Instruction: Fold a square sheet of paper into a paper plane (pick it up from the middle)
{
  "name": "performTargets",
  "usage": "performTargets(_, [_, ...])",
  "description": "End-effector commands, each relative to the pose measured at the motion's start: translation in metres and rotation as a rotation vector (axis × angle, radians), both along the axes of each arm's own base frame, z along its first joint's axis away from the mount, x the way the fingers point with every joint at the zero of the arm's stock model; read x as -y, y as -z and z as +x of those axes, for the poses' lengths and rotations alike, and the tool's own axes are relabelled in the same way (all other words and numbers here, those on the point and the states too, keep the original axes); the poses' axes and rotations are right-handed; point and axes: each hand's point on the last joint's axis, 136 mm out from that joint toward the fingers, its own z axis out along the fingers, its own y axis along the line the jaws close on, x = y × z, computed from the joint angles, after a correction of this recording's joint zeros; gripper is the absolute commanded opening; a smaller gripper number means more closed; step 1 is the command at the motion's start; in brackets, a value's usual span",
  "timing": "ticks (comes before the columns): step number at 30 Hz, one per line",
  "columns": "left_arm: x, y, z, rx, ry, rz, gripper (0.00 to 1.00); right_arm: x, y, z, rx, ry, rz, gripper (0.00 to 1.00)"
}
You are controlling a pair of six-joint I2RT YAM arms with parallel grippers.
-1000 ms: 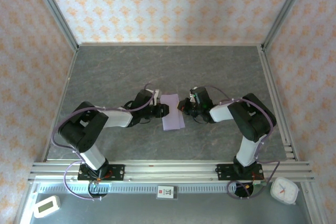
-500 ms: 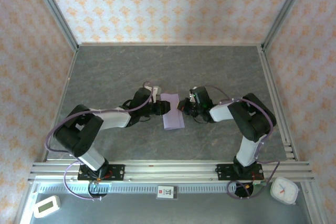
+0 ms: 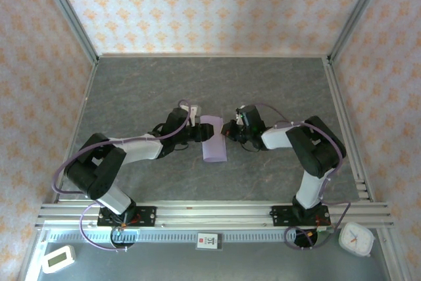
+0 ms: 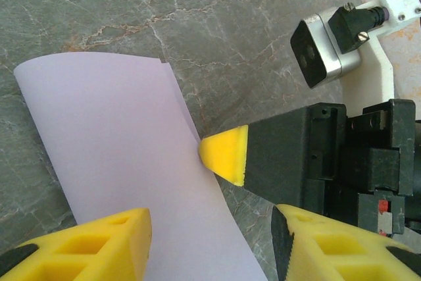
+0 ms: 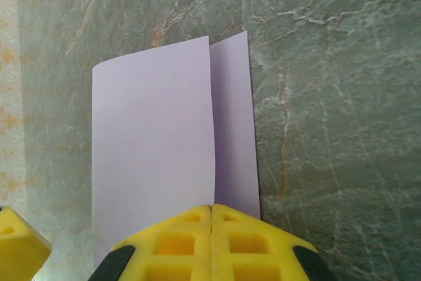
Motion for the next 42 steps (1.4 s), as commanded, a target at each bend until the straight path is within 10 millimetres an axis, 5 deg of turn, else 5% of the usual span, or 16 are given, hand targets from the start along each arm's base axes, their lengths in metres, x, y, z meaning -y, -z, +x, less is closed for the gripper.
performTargets(1, [-0.006, -0.004, 0.009, 0.019, -0.017, 0.021, 0.54, 0.006, -0.013, 0.012, 0.046, 0.021, -0.012, 0.00])
performTargets(26, [0.009, -0.014, 0.015, 0.021, 0.040, -0.010, 0.53, 0.019, 0.039, -0.007, -0.055, 0.039, -0.038, 0.00])
performTargets(42, [0.004, 0.027, 0.009, -0.025, 0.032, 0.027, 0.47, 0.021, 0.048, -0.010, -0.071, 0.039, -0.050, 0.00])
